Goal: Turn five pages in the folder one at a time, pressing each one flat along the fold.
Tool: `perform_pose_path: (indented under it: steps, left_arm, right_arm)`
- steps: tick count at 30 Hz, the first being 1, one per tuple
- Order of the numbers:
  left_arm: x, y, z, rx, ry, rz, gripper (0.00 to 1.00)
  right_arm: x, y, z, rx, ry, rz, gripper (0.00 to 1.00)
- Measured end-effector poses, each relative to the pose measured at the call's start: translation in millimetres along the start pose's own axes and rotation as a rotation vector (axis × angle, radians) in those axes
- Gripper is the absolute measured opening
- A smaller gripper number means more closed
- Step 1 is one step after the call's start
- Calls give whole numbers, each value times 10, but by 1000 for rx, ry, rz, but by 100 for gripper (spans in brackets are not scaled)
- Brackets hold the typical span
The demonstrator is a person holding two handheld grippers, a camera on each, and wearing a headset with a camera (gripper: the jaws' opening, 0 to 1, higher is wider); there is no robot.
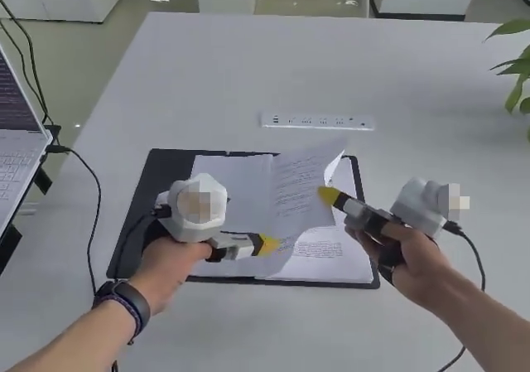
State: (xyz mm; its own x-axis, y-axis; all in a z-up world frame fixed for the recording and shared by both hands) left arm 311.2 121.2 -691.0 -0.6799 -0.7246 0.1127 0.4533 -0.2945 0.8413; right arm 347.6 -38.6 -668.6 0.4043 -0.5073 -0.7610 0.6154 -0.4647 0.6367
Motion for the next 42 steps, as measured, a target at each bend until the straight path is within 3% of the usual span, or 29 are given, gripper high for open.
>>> perform_pose_path:
  steps: [12,16,26,32,36,42]
  left_arm:
    - [-229,-102,354,22,33,10,77]
    - [-292,-130,463,33,42,13,77]
    - [-476,-352,782,40,67,27,77]
    - [-587,-390,986,62,93,43,78]
    - [-644,-413,1104,81,109,61,78]
    - [-716,-552,1274,77,133,73,78]
  right_arm:
    - [-354,-130,-347,-38,56,39,0]
    - [-535,-216,-439,-53,71,51,0]
    - [-868,-515,-719,-108,104,53,0]
    - [-882,-650,-888,-154,124,55,0]
    - [-889,-822,-1049,-197,129,44,0]
    - [-860,-1063,-1248,-240,121,17,0]
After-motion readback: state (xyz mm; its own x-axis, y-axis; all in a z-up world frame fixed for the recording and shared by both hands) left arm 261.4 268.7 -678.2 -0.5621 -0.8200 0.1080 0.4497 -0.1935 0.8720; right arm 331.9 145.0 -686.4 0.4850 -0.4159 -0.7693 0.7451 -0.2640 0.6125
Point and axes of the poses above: the centre of the closed fingertips' face, and the gripper's own axes: z roughly backward along the fingers, x roughly to its right, y roughly out of its top, the point moved 4 cm from there along z, roughly backward along the fingers, and after that the axes turned 2 degrees about x, right-handed, at the moved point
